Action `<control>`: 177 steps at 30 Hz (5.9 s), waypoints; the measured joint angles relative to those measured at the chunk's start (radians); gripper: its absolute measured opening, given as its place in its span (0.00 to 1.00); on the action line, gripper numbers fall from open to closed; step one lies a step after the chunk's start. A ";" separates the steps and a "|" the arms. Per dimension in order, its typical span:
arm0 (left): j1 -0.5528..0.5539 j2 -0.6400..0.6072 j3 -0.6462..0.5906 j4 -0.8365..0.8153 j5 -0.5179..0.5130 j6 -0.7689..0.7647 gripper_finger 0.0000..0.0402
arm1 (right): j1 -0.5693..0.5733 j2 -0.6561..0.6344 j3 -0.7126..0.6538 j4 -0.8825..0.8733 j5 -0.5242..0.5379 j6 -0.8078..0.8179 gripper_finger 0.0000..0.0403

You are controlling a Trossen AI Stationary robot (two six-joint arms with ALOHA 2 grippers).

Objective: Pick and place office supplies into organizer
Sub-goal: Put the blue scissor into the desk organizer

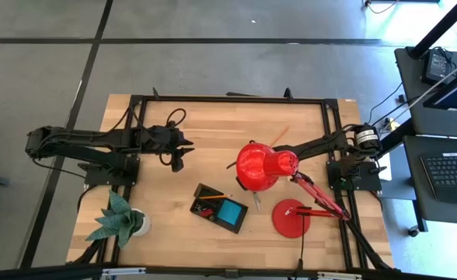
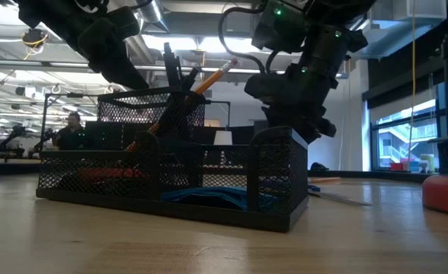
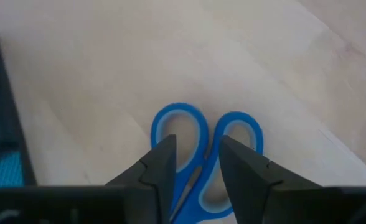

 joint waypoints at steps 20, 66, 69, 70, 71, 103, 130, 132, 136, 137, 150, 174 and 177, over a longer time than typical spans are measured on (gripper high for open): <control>0.000 0.000 0.000 0.000 0.000 0.042 0.23 | 0.000 0.000 0.000 -0.006 -0.042 0.009 0.51; 0.000 0.000 0.000 -0.007 0.000 0.086 0.23 | 0.008 0.072 0.001 -0.002 0.022 0.236 0.56; 0.000 0.000 0.000 -0.007 0.000 0.085 0.23 | 0.008 0.078 0.001 0.000 0.022 0.233 0.56; 0.000 0.000 0.000 -0.007 0.000 0.085 0.23 | 0.008 0.080 0.001 -0.001 0.023 0.228 0.56; 0.000 0.000 0.000 -0.007 0.000 0.086 0.23 | 0.008 0.080 0.001 -0.005 0.023 0.222 0.56; 0.000 0.000 0.000 -0.007 0.000 0.069 0.23 | 0.006 0.095 0.000 -0.023 0.027 -0.063 0.46; 0.000 0.000 0.000 -0.007 0.000 0.030 0.23 | 0.006 0.104 0.134 0.029 0.079 -0.387 0.18; 0.000 0.000 0.000 -0.003 0.000 0.001 0.23 | 0.007 0.103 0.181 0.019 0.126 -0.457 0.18; 0.000 0.000 0.000 0.035 -0.001 -0.038 0.23 | 0.006 0.102 0.259 0.005 0.235 -0.616 0.18; 0.000 0.000 0.000 0.051 0.000 -0.044 0.23 | 0.006 0.102 0.276 0.004 0.253 -0.655 0.18; -0.045 0.104 0.000 0.273 0.099 0.371 0.25 | 0.006 0.098 0.358 0.025 0.182 -0.897 0.18; -0.130 0.354 0.000 0.493 0.048 1.020 0.33 | -0.017 0.094 0.360 0.041 -0.098 -0.937 0.18; -0.168 0.354 0.000 0.502 0.013 1.086 0.33 | -0.024 0.094 0.360 0.043 -0.127 -0.936 0.18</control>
